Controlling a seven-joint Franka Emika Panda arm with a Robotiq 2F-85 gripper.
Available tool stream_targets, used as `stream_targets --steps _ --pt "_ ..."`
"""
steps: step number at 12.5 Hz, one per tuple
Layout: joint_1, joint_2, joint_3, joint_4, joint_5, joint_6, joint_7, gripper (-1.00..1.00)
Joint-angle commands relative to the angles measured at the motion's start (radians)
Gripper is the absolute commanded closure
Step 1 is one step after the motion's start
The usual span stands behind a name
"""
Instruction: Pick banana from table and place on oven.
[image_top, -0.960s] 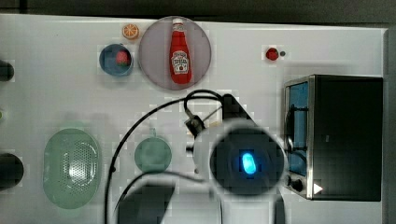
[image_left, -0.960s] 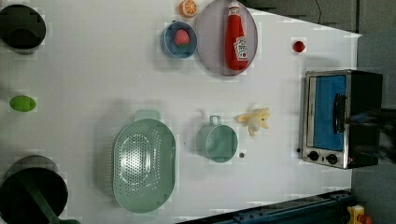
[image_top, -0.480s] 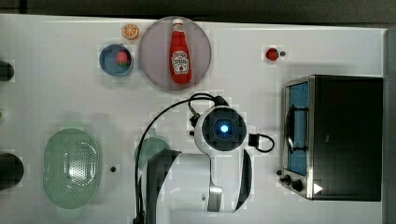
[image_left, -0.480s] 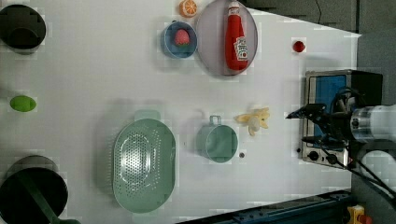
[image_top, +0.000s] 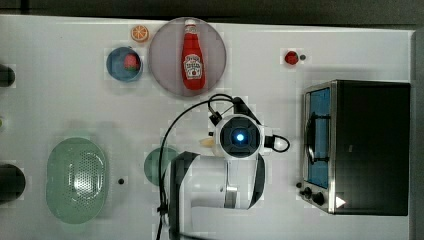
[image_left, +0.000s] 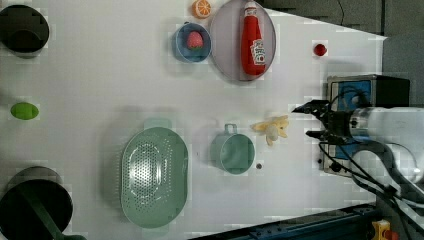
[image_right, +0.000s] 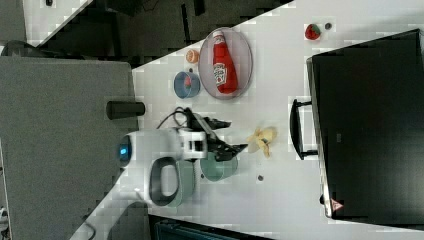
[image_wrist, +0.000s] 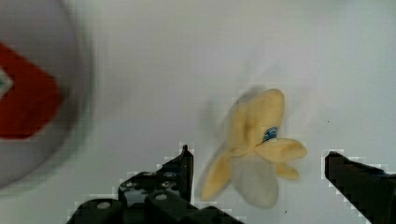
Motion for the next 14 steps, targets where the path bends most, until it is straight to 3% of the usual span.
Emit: stream_targets --steps 1,6,12,13,14 --pt "-0.003 0.104 0.003 -0.02 0.015 0.089 0.034 -1.0" --pt "-0.002 0.218 0.014 -0.024 0.015 0.221 0.034 -0.93" --pt "-0.002 0.218 0.016 -0.023 0.017 0.221 0.04 0.5" --pt "-0.002 0.217 0.017 -0.023 0.017 0.221 0.04 0.64" --pt "-0.002 0.211 0.018 -0.023 0.017 0.22 0.04 0.64"
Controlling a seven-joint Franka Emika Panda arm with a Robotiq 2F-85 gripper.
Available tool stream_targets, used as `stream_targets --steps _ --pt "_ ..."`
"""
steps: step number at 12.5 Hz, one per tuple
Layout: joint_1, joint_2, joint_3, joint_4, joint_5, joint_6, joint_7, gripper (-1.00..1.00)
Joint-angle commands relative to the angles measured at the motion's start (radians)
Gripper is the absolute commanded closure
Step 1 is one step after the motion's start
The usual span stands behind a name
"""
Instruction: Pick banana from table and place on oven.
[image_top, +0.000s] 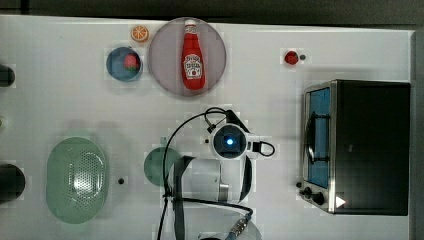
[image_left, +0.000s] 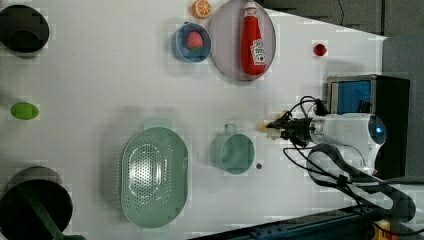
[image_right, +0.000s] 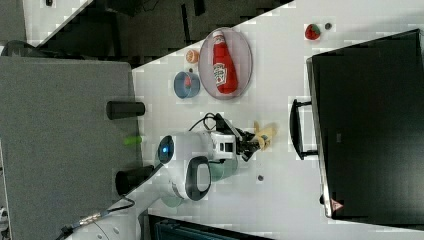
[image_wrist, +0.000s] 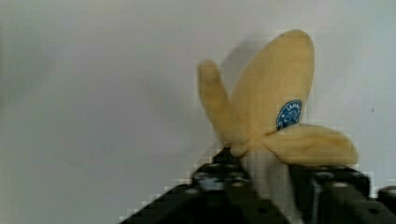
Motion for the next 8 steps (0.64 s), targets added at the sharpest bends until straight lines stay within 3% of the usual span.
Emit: stream_targets --steps 1,5,8 --pt "0.0 -0.046 0.003 0.012 0.014 -0.025 0.04 0.64" --pt "0.0 -0.221 0.013 0.017 0.014 -0.084 0.04 0.64" --pt "0.0 -0.434 0.021 0.072 0.014 -0.326 0.039 0.64"
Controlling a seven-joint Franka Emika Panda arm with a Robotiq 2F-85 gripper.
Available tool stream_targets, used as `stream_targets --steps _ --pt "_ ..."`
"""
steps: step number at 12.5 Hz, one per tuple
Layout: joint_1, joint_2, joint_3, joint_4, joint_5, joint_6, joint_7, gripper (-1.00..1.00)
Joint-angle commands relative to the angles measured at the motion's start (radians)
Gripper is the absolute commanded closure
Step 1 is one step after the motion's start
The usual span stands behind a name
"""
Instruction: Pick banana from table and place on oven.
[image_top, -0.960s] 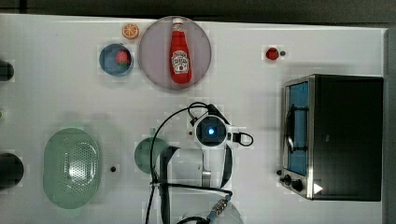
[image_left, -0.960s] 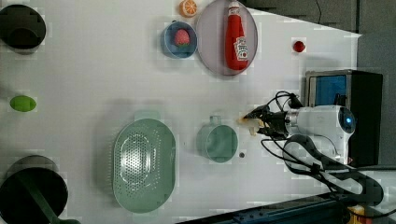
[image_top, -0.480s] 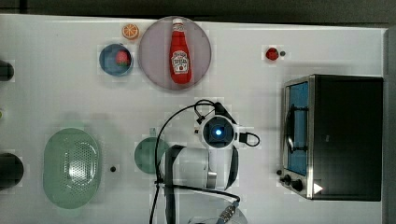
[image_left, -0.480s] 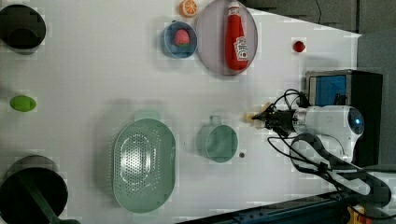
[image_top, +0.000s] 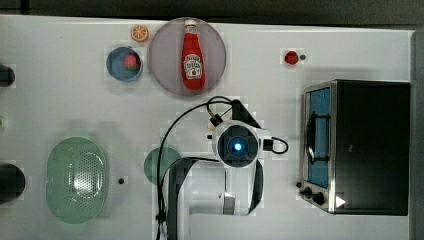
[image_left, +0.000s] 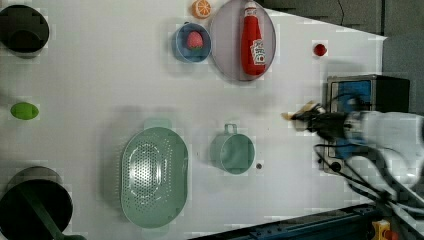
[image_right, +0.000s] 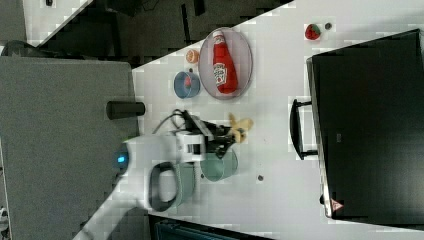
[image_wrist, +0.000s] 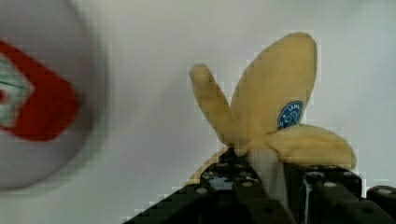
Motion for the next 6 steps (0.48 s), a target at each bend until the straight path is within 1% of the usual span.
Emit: stream_targets --steps 1,3,6 --pt "0.026 -0.185 0.003 0.103 0.027 -0.247 0.033 0.64" --pt "0.026 -0.273 0.005 0.18 0.027 -0.47 0.033 0.64" --pt "0.019 -0.346 -0.013 0.291 0.027 -0.695 0.03 0.64"
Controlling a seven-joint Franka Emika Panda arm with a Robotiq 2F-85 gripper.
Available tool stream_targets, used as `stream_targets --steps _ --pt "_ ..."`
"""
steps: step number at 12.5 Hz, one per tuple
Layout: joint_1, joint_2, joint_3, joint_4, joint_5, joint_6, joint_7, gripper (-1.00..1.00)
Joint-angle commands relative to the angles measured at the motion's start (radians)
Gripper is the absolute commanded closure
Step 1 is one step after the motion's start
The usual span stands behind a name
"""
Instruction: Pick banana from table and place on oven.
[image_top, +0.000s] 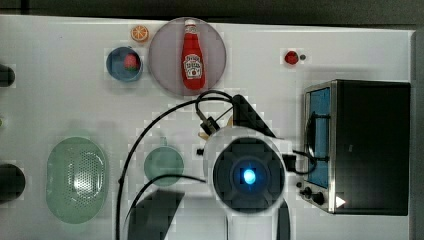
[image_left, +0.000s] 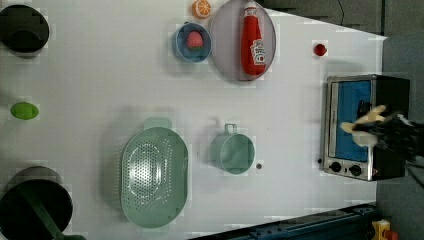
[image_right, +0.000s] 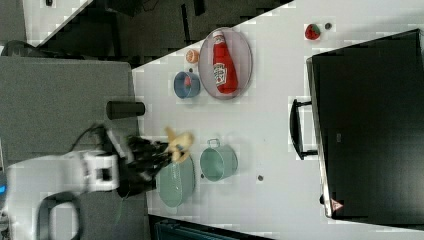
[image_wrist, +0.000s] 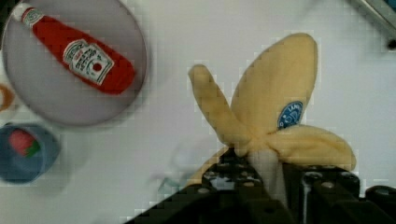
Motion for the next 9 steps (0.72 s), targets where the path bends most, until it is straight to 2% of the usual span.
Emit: stream_targets --steps 1,6,9 --pt "-0.017 0.017 -0.029 0.096 -0.003 -0.123 0.022 0.64" --pt "-0.039 0.02 -0.168 0.186 -0.015 -0.153 -0.068 0.64" --pt "-0.045 0.064 -0.278 0.199 -0.067 -0.121 -0.256 0.64"
